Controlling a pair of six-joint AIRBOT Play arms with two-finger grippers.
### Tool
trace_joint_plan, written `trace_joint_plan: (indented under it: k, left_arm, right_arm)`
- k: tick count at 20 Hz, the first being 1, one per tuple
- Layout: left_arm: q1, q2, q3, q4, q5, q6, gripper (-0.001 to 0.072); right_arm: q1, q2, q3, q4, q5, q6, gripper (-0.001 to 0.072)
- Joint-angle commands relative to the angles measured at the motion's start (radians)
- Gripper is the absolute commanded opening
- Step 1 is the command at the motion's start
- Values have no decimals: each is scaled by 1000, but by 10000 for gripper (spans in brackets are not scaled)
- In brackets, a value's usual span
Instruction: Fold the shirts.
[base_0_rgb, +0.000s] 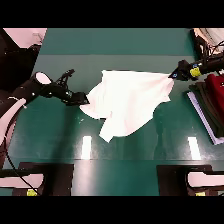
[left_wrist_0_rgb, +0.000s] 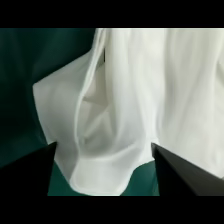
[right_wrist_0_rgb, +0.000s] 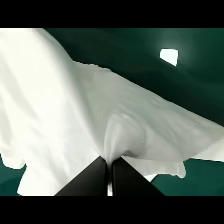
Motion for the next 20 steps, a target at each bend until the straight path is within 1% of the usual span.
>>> trace_joint_plan:
  k: [1, 2, 3, 4, 5, 6, 7, 8, 9, 11, 12, 14, 16, 20]
  left_arm:
    - [-35, -10, -13, -3, 116, -51, 702]
    - [-35, -10, -13, -3, 126, -55, 701]
    - [-35, -10, -13, -3, 126, -55, 581]
    - [-35, -10, -13, -3, 126, -50, 344]
    - [-35, -11, -13, -3, 127, -51, 221]
    - [-35, -11, -13, -3, 138, -51, 213]
    - [-35, -11, -13, -3, 146, -52, 91]
    - [-35, -10, -3, 19, 140, -52, 30]
    - [-35, -1, 16, 64, 121, -63, 29]
    - [-34, 53, 99, 256, 63, -118, 29]
    - [-32, 100, 159, 375, 37, -142, 29]
    - [-18, 211, 289, 537, 5, -150, 29]
    - [-6, 327, 414, 605, 6, -149, 30]
    - [-3, 509, 596, 611, 19, -148, 30]
  right_arm:
    - [1, 0, 1, 0, 25, 0, 20]
    - [1, 0, 1, 0, 28, -1, 20]
    - [1, 0, 1, 0, 28, -1, 20]
    - [1, 0, 1, 0, 27, -1, 20]
    - [1, 0, 1, 0, 27, -1, 20]
    - [1, 0, 1, 0, 27, -2, 20]
    - [1, 0, 1, 1, 28, -10, 20]
    - [0, 6, 1, -1, 30, -27, 20]
    - [0, 19, 2, -1, 26, -34, 20]
    - [-23, 74, 2, -2, 0, -43, 20]
    - [-45, 115, 2, -1, -22, -43, 19]
    - [-89, 204, 3, 1, -68, -43, 20]
    - [-134, 296, 13, 1, -104, -56, 20]
    - [-153, 389, 156, 2, -106, -97, 20]
